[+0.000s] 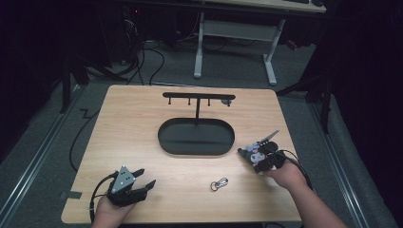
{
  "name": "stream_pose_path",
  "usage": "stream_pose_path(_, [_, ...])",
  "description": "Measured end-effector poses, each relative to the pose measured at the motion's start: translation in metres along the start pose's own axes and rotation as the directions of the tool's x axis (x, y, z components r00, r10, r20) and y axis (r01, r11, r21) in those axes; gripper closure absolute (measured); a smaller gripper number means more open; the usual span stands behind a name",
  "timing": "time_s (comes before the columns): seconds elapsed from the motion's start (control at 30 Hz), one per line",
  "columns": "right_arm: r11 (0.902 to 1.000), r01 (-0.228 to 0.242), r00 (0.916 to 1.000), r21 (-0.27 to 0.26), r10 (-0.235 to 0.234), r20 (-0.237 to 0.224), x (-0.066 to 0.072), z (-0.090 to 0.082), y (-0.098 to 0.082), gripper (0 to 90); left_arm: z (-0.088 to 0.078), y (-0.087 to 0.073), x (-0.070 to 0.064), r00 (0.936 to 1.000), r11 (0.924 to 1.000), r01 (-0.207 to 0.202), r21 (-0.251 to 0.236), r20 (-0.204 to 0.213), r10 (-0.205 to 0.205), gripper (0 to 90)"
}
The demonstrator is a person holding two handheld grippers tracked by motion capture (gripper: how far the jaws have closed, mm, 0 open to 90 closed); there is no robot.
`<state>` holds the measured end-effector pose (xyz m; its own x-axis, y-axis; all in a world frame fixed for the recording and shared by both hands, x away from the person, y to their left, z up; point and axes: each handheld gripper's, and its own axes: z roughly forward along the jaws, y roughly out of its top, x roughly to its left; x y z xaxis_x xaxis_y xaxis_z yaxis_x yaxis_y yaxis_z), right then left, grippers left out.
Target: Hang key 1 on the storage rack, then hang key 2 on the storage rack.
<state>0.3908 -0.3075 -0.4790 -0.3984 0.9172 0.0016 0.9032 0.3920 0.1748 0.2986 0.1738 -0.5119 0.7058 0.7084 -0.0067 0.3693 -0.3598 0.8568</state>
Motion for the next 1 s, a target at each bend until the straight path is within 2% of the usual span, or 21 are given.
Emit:
stream_pose_path(0.2, [0.9996, 0.018, 0.9998, -0.024, -0.018, -0.002, 0.004, -0.014, -0.002, 49.8, 0.0, 0.0, -0.001, 1.0, 1.0, -0.004, 0.0, -0.002, 0.004, 40.4])
stream_pose_path(0.4, [0.9981, 0.039, 0.9986, -0.048, -0.041, -0.033, 0.009, -0.031, -0.007, 50.0, -0.002, 0.0, 0.0, 1.0, 1.0, -0.001, -0.002, -0.004, 0.001, 40.4])
stream_pose_path(0.53, [0.9976, 0.059, 0.9977, -0.036, -0.06, -0.032, 0.012, -0.036, -0.009, 50.2, -0.002, 0.0, -0.001, 1.0, 1.0, -0.002, -0.004, -0.005, 0.002, 40.4])
stream_pose_path(0.6, [0.9984, 0.044, 0.9983, -0.034, -0.045, -0.036, 0.015, -0.038, -0.01, 50.2, -0.001, 0.0, -0.001, 1.0, 1.0, -0.005, -0.001, -0.003, 0.005, 40.4])
stream_pose_path(0.87, [0.9969, 0.063, 0.9974, -0.047, -0.064, -0.034, 0.016, -0.045, -0.008, 50.2, -0.001, 0.0, -0.001, 1.0, 1.0, -0.004, 0.0, -0.004, 0.004, 40.4])
stream_pose_path(1.0, [0.9972, 0.054, 0.9968, -0.052, -0.057, -0.056, 0.017, -0.049, -0.004, 50.2, -0.001, -0.001, -0.001, 1.0, 1.0, -0.004, -0.002, -0.008, 0.004, 40.4])
